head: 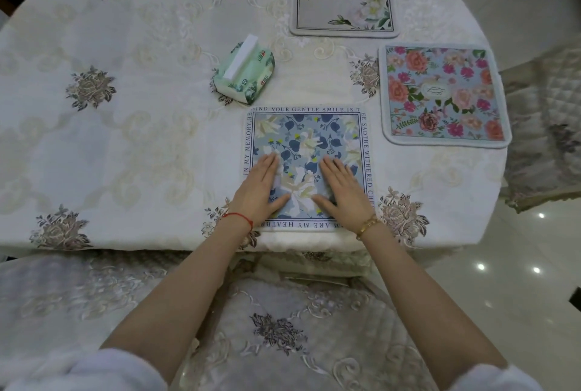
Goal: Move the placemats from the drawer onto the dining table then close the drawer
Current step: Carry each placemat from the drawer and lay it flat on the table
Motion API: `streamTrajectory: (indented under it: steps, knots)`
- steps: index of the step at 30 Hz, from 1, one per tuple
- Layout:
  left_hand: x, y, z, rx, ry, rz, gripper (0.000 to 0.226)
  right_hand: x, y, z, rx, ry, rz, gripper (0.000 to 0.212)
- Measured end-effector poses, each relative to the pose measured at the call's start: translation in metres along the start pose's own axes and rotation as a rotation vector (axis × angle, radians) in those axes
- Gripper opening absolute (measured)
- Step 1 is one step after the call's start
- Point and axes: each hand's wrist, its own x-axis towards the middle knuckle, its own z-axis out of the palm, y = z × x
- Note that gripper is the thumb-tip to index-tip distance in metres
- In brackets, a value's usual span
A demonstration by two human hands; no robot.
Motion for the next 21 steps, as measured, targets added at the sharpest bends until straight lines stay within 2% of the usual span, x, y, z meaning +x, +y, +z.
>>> streamTrajectory:
  steps: [10, 15, 21]
  knots:
    - [-0.013, -0.033, -0.006, 0.018, 0.098, -0.058, 0.083, -0.022, 0.045, -0.022, 0.011, 0.101, 0.093, 0.073]
    - [0.034, -0.024, -0.021, -0.008, 0.118, -0.003, 0.072, 0.041, 0.027, -0.034, 0.015, 0.123, 0.035, 0.067]
    - [0.11, -0.014, -0.026, 0.059, 0.047, -0.015, 0.075, 0.118, 0.012, -0.031, -0.05, 0.019, 0.0, 0.068]
